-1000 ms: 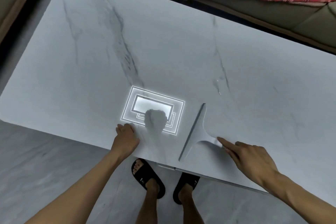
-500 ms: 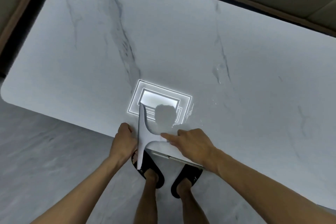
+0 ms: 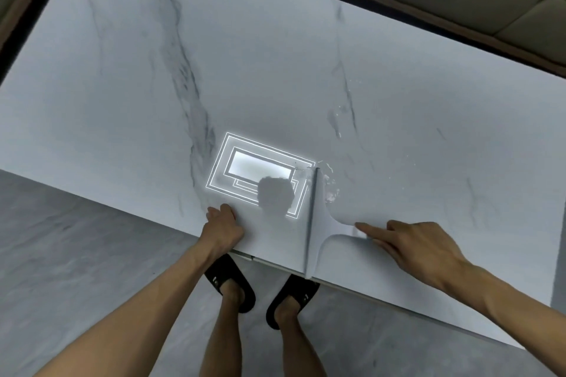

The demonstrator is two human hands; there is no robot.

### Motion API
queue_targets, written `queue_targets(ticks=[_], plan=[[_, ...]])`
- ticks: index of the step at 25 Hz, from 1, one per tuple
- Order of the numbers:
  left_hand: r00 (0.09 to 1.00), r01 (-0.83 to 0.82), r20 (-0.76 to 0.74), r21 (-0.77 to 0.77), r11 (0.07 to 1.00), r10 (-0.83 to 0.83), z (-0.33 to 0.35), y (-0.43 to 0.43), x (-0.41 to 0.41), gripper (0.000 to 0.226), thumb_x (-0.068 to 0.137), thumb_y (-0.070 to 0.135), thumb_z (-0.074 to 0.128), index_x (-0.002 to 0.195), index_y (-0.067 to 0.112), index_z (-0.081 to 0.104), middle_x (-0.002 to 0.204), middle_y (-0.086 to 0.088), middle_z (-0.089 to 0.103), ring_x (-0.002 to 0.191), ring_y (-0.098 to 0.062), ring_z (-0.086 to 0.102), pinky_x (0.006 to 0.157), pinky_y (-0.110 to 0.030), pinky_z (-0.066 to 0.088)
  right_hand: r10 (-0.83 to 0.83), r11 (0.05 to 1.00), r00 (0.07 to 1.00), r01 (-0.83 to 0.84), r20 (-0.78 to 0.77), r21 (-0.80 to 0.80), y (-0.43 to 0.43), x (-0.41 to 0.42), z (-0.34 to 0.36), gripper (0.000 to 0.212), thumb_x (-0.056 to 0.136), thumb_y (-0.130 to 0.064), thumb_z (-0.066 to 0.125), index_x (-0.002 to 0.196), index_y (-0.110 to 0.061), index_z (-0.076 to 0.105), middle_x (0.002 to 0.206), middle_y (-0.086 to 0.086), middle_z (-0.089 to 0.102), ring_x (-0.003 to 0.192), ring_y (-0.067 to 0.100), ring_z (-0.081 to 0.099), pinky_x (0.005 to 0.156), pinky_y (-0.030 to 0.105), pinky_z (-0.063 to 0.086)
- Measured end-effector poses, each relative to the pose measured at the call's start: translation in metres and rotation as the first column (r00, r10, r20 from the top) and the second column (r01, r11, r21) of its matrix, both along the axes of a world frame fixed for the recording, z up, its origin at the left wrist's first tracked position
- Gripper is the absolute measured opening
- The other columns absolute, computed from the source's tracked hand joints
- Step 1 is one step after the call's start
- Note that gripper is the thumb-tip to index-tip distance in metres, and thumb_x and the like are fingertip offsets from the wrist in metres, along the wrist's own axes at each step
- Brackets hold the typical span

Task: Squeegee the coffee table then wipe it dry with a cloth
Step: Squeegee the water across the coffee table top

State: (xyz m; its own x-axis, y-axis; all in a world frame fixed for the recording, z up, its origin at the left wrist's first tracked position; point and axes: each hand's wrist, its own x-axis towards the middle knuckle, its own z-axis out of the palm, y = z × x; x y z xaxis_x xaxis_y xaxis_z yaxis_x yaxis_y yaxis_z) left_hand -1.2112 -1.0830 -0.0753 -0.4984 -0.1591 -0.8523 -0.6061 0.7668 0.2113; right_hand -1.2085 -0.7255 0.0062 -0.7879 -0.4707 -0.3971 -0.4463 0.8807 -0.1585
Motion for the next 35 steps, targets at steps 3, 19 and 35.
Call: queue_targets(ticks=[3,19,35], plan=[[0.999,-0.02,0.031,0.001,1.0,0.02,-0.001,0.002,-0.004,0.025,0.083,0.001,0.042,0.107,0.004,0.039,0.15,-0.032,0.02,0.131,-0.046,0.039,0.102,-0.043,0.039,0.134,0.987,0.991,-0.13,0.03,-0.098,-0.046,-0.002,-0.018,0.037,0.097,-0.049,0.027,0.128,-0.05,0.048,0.065,-0.008,0.057,0.043,0.022,0.055,0.038,0.027,0.035],[0.997,0.025,0.079,-0.034,0.999,-0.022,-0.003,0.006,-0.006,0.028,0.084,0.0,0.043,0.111,-0.003,0.041,0.141,-0.035,0.03,0.127,-0.045,0.041,0.1,-0.04,0.039,-0.03,0.995,0.998,0.035,-0.051,0.093,0.064,-0.012,-0.01,0.031,0.093,-0.041,0.049,0.122,-0.05,0.058,0.057,-0.009,0.044,0.042,0.016,0.049,0.036,0.027,0.032],[0.94,-0.264,-0.227,-0.009,0.965,0.255,0.02,-0.044,-0.024,0.012,0.089,0.011,0.046,0.099,0.005,0.042,0.079,-0.007,0.051,0.068,-0.023,0.049,0.053,-0.032,0.036,0.307,0.947,0.946,-0.293,0.1,-0.134,-0.177,-0.038,-0.068,0.053,0.093,-0.012,0.056,0.135,-0.044,0.048,0.076,0.006,0.057,0.057,0.029,0.055,0.049,0.03,0.028]])
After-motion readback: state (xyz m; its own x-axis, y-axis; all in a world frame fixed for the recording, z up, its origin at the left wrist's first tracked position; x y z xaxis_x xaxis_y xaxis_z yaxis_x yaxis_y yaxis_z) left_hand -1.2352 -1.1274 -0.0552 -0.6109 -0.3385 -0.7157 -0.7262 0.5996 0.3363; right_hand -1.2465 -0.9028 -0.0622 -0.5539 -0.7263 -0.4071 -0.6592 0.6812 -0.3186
